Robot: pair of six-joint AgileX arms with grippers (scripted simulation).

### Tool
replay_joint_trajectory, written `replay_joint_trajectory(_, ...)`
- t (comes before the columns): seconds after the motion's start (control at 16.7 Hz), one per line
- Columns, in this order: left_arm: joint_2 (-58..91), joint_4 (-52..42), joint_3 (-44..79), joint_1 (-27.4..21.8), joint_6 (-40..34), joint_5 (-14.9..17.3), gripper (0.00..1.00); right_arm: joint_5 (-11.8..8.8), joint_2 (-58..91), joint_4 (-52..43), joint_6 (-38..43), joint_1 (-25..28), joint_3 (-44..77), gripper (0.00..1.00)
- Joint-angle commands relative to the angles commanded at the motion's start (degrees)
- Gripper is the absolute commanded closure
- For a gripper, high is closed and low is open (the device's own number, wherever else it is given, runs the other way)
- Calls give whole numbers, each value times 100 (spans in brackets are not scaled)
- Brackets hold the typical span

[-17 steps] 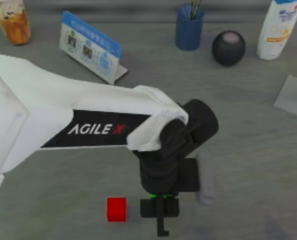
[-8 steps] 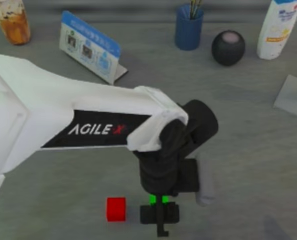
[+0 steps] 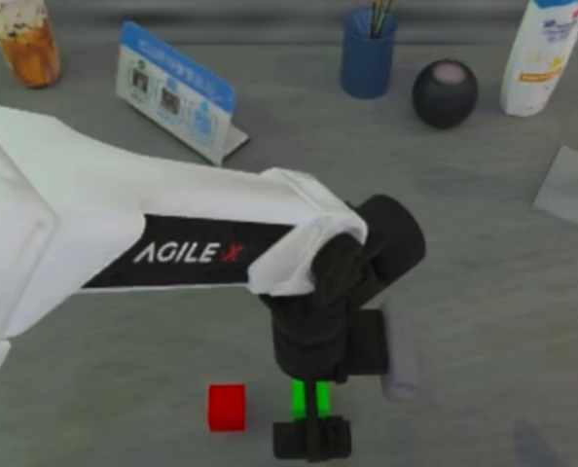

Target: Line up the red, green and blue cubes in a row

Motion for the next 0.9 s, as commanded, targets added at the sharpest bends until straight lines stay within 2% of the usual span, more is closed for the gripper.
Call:
replay_joint_trajectory(0.3, -34, -100, 79, 2, 13, -1, 0, 0, 0, 0, 0, 0, 0, 0)
replay_joint_trajectory(0.66, -478, -1291, 766, 101, -1, -3, 0, 0, 0, 0, 0, 0, 0, 0)
replay_joint_trajectory(0.9, -581, -1453, 877, 124, -7, -4, 0, 0, 0, 0, 0, 0, 0, 0)
